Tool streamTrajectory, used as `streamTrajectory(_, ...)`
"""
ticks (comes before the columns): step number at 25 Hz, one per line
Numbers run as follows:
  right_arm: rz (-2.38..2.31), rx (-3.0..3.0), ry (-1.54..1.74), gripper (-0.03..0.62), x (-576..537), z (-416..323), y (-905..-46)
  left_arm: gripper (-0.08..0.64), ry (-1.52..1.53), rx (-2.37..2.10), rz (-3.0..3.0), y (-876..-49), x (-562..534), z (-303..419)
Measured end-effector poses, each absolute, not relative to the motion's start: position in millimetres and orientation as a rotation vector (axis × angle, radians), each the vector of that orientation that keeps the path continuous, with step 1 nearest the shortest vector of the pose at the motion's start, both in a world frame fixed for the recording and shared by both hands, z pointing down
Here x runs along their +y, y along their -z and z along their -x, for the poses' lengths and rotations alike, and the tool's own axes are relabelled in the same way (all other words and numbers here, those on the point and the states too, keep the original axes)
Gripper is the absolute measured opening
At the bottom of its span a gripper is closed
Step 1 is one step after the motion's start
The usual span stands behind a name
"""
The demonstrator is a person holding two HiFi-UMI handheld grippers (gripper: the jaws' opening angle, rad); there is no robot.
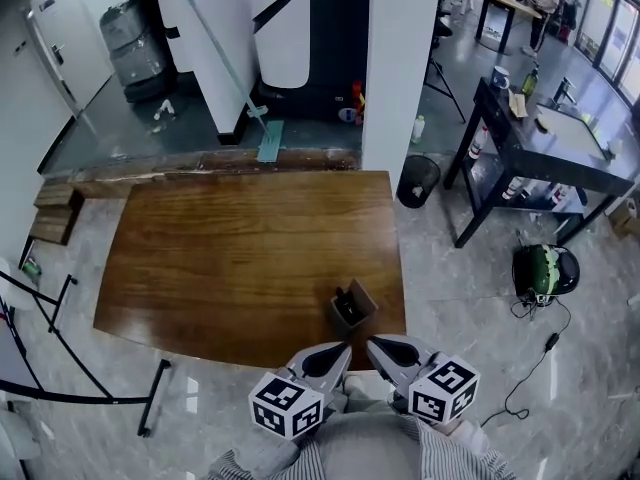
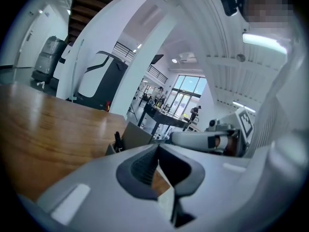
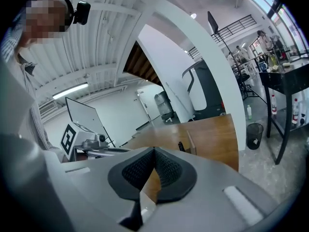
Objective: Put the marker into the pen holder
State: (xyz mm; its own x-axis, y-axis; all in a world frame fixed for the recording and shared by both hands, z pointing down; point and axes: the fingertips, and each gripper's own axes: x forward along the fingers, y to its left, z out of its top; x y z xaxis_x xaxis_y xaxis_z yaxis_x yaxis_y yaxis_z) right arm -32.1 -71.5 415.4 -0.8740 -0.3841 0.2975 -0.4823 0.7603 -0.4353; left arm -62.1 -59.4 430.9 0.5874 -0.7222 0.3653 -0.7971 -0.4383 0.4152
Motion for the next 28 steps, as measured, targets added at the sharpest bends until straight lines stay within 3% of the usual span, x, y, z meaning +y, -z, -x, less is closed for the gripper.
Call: streamTrajectory(28,-0.637,-2.654,-0.673,-0.002,-62.7,32.7,-433.0,0.008,-0.144,-1.162,-2.222,-436.1,-65.8,58.3)
